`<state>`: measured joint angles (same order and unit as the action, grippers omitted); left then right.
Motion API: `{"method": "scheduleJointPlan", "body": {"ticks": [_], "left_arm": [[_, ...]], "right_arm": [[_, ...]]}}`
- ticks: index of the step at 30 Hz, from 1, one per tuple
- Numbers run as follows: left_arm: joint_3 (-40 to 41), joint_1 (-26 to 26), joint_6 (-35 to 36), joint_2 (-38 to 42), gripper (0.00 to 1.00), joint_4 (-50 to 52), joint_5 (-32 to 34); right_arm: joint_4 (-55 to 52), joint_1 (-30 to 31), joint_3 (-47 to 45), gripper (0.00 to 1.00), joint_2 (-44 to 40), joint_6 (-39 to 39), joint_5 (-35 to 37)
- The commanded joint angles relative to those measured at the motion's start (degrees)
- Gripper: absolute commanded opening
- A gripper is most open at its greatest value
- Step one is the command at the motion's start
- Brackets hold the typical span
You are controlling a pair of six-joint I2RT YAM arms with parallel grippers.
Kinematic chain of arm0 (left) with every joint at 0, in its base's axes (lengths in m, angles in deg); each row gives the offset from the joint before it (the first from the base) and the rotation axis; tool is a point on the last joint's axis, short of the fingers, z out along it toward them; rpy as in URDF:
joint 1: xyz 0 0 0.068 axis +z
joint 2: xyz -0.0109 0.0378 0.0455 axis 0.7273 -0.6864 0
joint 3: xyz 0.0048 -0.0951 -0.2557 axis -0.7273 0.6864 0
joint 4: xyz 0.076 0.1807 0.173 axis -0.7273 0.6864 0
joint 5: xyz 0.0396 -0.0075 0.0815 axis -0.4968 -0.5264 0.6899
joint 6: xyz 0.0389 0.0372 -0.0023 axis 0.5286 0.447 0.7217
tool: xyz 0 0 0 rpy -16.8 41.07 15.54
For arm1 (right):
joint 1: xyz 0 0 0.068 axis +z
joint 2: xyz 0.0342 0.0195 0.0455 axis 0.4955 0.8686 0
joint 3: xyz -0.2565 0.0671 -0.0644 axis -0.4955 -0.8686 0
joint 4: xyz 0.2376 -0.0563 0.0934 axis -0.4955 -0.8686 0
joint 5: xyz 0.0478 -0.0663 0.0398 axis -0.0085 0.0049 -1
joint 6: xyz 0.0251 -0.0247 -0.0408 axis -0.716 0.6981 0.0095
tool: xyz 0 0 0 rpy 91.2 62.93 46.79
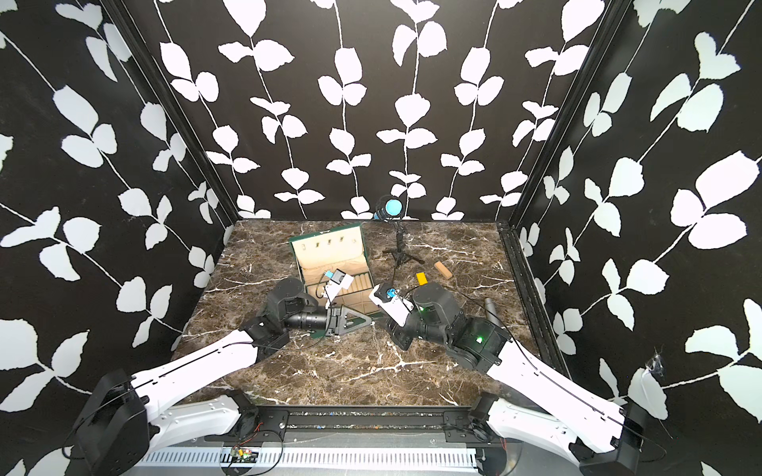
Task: Put jewelry chain into jewelry box
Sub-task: Pick up the necklace from the center of the board, then move the jewelry box to the center of the board.
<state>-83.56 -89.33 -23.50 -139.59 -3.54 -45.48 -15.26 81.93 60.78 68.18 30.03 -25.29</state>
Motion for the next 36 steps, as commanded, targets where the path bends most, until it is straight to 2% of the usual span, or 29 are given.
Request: {"method": "scheduleJointPlan", "body": {"ticks": [1, 5, 8, 10, 13, 15, 18, 22, 26, 36], "left_arm": [[-1.9, -0.1, 2.8, 3.0, 0.0, 3.4, 1.6], [-2.7, -0.1, 4.1, 5.4, 0.0, 8.2, 3.6], [-4.6, 0.0, 6.3, 8.7, 0.0, 15.2, 7.1], [-7.0, 0.0, 8.8, 10.6, 0.0, 21.8, 10.0], [-11.6, 0.0, 12.9, 12.8, 0.0, 31.2, 14.0], [-15.1, 0.0, 16.1, 13.5, 0.0, 37.4, 17.1], [-19.6, 0.0, 20.3, 14.4, 0.0, 44.9, 21.0], [-23.2, -0.1, 24.5, 15.6, 0.0, 50.7, 26.1], [-24.7, -0.1, 26.9, 16.2, 0.0, 53.7, 29.8], [-22.2, -0.1, 27.9, 21.0, 0.0, 53.5, 41.0]], "right_arm": [[2.4, 0.2, -0.1, 0.53, -2.2, -0.9, 2.7], [2.6, 0.2, -0.3, 0.63, -4.4, -2.7, 8.5], [3.9, 0.1, -0.9, 0.75, -5.4, -9.4, 20.7], [4.2, -1.1, -1.0, 0.76, -4.6, -14.8, 25.9], [-0.3, -6.2, 1.1, 0.73, 0.6, -26.1, 29.6], [-5.1, -9.8, 3.1, 0.7, 6.0, -32.2, 29.1], [-6.7, -13.1, 4.2, 0.65, 13.8, -36.6, 22.2], [-0.6, -13.3, 4.7, 0.62, 22.3, -37.3, 14.1], [1.5, -13.4, 8.0, 0.6, 30.2, -36.4, 10.2], [3.5, -13.3, 17.3, 0.53, 46.6, -35.3, 7.8]]}}
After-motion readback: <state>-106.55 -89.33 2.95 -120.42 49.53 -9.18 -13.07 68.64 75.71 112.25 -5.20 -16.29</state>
